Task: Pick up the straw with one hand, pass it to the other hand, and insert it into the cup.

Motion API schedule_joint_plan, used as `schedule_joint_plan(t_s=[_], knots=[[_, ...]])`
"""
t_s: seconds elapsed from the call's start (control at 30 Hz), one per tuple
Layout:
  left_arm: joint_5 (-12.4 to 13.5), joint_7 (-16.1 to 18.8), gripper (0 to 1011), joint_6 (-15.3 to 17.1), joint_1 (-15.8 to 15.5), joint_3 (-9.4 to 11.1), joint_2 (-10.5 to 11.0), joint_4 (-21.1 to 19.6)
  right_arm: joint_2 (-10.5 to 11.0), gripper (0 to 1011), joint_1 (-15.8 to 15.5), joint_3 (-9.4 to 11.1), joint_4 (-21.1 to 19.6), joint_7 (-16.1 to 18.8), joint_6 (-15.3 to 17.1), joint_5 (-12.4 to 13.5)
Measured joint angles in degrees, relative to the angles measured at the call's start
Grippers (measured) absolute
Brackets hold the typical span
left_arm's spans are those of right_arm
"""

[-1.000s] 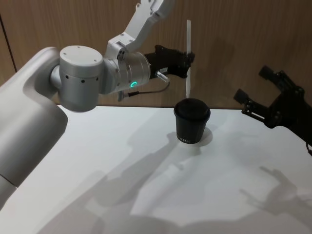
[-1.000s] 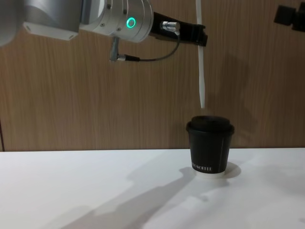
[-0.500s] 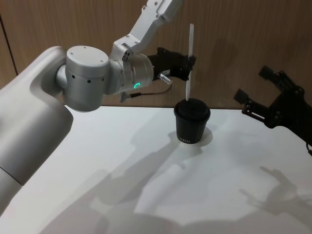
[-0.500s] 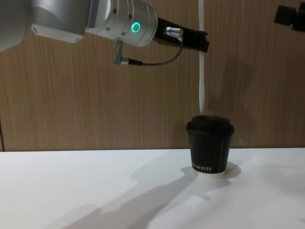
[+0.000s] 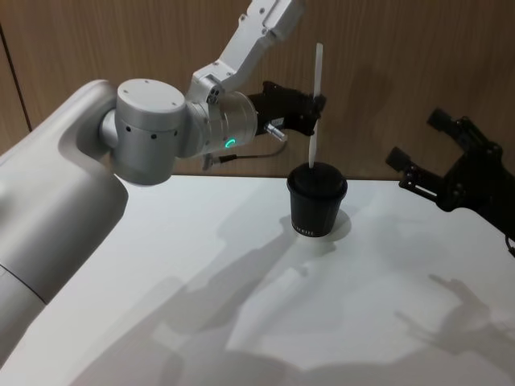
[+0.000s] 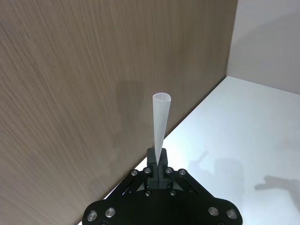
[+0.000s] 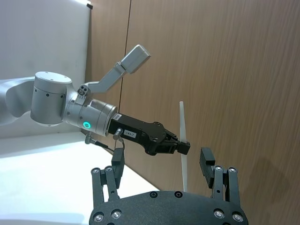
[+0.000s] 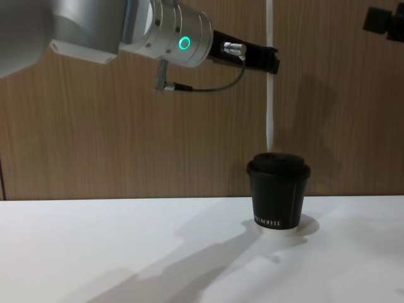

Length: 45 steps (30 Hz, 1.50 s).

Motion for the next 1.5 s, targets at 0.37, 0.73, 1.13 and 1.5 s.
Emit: schedule_joint_plan(t_s=[0.37, 0.73, 1.13, 1.5], knots=[[0.6, -0.7, 5, -0.8, -0.2, -0.2, -0.6, 1.4, 0.0, 1001, 0.0, 0.0, 0.0, 0.0, 0.0, 0.0], [0.9, -1.3, 5, -1.0, -0.2, -0.6, -0.8, 2.2, 0.0, 1001, 0.0, 0.0, 0.0, 0.0, 0.0, 0.0], [0.7, -2.3, 5, -1.2, 0.2, -1.3, -1.3, 3.4, 0.0, 1001, 0.0, 0.0, 0.0, 0.0, 0.0, 0.0], [0.7, -3.1, 5, -2.2, 0.0, -1.7, -2.2, 5.8, 0.0, 1001, 0.0, 0.0, 0.0, 0.0, 0.0, 0.0]])
